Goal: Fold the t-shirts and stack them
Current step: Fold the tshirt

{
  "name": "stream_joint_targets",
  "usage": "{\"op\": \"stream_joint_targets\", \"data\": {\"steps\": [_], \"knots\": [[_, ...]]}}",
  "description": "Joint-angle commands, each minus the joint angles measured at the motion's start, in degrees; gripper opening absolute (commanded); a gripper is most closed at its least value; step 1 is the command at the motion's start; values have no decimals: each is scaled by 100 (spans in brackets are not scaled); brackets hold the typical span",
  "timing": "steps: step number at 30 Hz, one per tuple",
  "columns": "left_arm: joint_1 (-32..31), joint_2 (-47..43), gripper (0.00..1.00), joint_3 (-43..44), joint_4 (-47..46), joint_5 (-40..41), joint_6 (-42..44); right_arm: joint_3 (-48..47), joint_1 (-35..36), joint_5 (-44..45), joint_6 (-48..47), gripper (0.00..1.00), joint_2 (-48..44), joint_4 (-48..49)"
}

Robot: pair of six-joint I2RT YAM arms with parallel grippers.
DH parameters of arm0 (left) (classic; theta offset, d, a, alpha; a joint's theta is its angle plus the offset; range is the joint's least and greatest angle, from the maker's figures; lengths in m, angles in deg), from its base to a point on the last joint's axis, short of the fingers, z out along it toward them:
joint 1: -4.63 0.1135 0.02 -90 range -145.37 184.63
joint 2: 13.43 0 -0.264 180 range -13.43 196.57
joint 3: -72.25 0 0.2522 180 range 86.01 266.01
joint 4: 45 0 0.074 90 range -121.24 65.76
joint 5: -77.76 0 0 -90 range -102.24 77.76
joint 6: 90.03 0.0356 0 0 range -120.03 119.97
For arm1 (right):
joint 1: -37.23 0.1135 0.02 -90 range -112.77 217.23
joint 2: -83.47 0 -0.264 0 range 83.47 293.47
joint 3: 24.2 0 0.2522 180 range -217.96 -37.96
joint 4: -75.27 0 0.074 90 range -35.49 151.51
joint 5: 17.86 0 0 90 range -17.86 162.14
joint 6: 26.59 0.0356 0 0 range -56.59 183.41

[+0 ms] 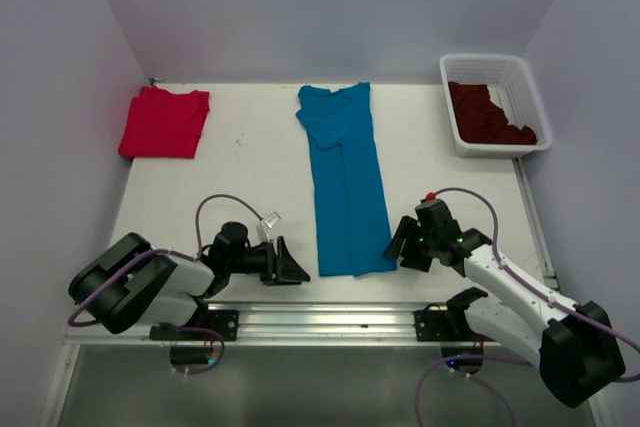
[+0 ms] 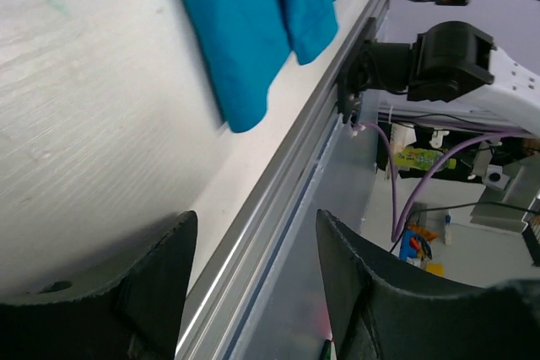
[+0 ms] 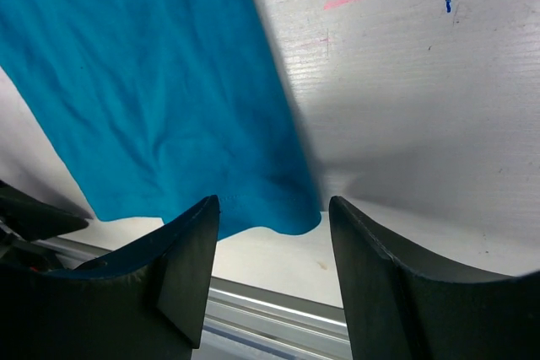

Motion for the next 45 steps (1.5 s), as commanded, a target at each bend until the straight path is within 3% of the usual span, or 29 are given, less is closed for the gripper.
{"op": "stream_joint_targets", "data": {"steps": [1,8,23,32,38,42,45], "knots": [[-129,405,62,-11,-464,272,-22,-1,-24,-139,113,58,-146,69],[-366,1328,59,191,-1044,606,-171,-9,-42,-104,87,55,-216,-1],[-806,2120,59,1272,-394,1301,-109,-18,-59,-104,95,51,-208,-53],[-823,2208,56,1106,-490,1371,-250,26,-51,89,192,50,144,-431],[-858,2208,54,1132,-517,1415,-303,359,-59,-60,297,49,267,-169],[-885,2348,50,1132,-674,1398,-355,465,-59,-78,377,42,197,-98],[-902,2463,42,1132,-815,1354,-382,465,-59,-77,377,30,223,-89]]}}
